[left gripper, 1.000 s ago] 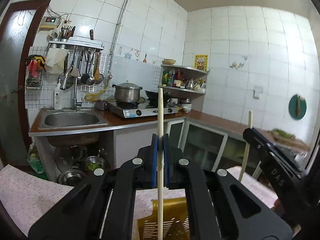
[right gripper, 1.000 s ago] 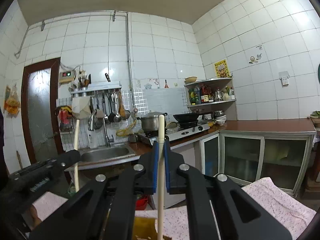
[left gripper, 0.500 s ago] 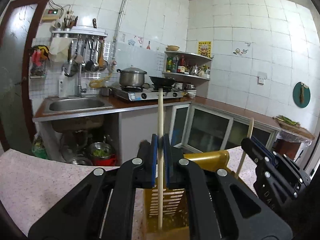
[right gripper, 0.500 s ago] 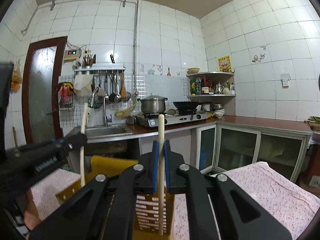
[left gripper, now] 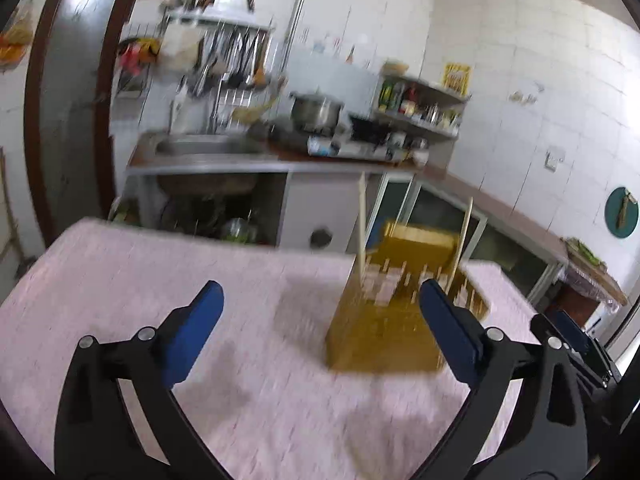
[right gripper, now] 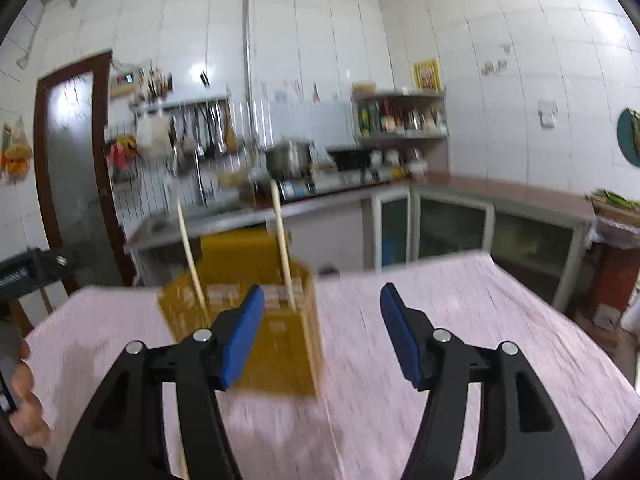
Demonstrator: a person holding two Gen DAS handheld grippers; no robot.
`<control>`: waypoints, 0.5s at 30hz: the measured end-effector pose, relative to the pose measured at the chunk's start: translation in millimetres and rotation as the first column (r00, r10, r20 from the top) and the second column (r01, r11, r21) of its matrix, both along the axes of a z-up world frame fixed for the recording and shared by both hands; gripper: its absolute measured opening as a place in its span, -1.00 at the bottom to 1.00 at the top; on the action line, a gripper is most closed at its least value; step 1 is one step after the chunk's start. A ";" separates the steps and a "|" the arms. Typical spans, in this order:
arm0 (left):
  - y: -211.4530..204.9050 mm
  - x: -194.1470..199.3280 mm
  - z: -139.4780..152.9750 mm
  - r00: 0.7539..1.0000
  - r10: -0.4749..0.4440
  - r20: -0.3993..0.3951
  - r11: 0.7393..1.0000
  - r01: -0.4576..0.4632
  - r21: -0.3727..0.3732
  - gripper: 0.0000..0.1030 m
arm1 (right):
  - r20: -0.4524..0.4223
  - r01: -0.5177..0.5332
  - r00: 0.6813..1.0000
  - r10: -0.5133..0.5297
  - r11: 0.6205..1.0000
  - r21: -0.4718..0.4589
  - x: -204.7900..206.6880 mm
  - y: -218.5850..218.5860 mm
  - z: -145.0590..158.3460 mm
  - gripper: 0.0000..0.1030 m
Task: Organize utensils
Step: 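Grasp the green frog-handled fork with the left tool while the right tool grasps a chopstick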
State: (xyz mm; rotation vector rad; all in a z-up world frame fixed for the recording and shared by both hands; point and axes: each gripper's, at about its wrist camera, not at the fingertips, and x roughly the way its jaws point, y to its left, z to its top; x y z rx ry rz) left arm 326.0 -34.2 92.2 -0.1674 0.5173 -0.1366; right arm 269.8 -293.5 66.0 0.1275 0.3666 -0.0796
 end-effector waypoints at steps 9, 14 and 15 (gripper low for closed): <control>13.4 -50.1 -67.0 0.960 0.012 -0.280 1.000 -0.005 0.026 0.85 | -0.259 0.024 0.966 -0.025 1.000 -0.007 -51.2 -5.7 -57.4 0.20; -5.2 -61.9 -95.7 0.929 0.007 -0.369 0.995 0.029 0.092 0.85 | -0.355 0.015 0.935 -0.017 1.000 -0.008 -60.4 1.3 -78.9 0.20; -8.2 -64.8 -102.0 0.922 0.010 -0.388 0.994 0.034 0.106 0.85 | -0.373 0.015 0.928 -0.016 1.000 -0.008 -60.7 2.4 -81.7 0.20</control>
